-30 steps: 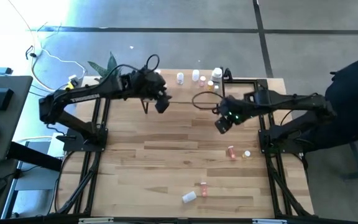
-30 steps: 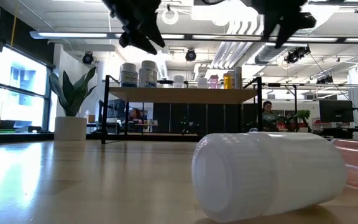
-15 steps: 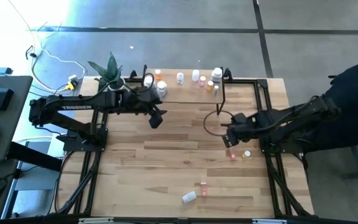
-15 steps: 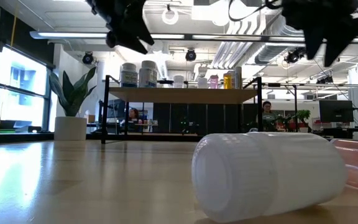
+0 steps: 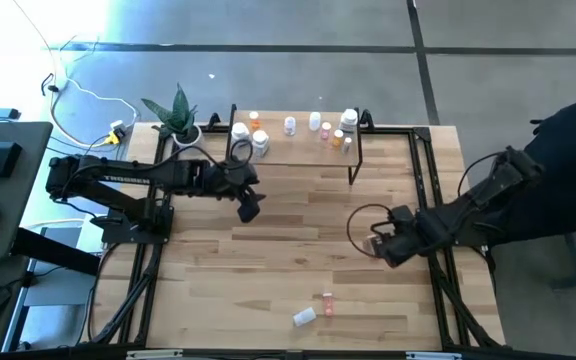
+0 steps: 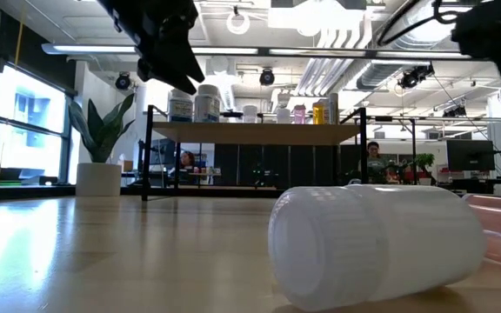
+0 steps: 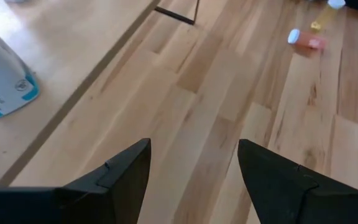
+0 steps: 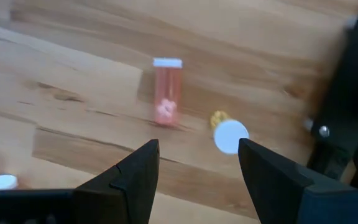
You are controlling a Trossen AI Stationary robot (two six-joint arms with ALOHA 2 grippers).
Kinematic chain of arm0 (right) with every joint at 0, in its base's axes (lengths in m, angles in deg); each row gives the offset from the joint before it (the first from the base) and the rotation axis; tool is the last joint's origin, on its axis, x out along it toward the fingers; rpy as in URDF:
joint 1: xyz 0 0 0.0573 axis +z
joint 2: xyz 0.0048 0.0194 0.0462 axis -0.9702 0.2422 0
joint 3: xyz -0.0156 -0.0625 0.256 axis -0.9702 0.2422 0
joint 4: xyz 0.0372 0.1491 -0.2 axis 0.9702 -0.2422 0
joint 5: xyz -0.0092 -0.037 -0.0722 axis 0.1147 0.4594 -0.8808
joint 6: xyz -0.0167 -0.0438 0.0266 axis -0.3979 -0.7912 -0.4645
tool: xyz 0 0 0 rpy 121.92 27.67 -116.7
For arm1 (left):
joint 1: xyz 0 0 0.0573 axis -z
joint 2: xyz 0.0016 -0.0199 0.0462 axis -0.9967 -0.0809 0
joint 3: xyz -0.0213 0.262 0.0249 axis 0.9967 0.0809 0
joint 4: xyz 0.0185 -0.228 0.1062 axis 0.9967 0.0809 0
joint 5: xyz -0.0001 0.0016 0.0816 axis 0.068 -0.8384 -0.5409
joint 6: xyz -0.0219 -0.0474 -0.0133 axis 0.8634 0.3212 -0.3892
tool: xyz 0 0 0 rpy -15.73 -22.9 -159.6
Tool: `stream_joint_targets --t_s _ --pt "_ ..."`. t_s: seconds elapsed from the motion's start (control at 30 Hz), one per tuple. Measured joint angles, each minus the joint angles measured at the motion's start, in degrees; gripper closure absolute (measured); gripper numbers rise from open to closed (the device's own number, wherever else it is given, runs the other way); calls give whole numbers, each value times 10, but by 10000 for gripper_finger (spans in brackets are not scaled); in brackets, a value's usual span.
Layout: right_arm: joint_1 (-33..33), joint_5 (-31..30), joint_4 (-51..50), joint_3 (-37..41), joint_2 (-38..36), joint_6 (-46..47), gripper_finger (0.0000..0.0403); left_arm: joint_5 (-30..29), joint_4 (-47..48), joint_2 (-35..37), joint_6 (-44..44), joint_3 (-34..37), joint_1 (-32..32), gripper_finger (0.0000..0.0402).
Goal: Pick and place medicine bottles onto shelf by color
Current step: Put the yellow pill bottle on the shelf
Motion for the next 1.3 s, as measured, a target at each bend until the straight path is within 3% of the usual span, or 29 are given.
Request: stream_joint_targets --t_s 0.3,0.83,1.3 --pt "66 -1 11 47 0 115 192 0 -1 0 0 0 12 170" --pt "70 -7 96 138 1 174 195 5 -1 0 0 0 12 170" --pt "53 -1 100 139 1 176 295 5 -1 0 -5 0 12 170"
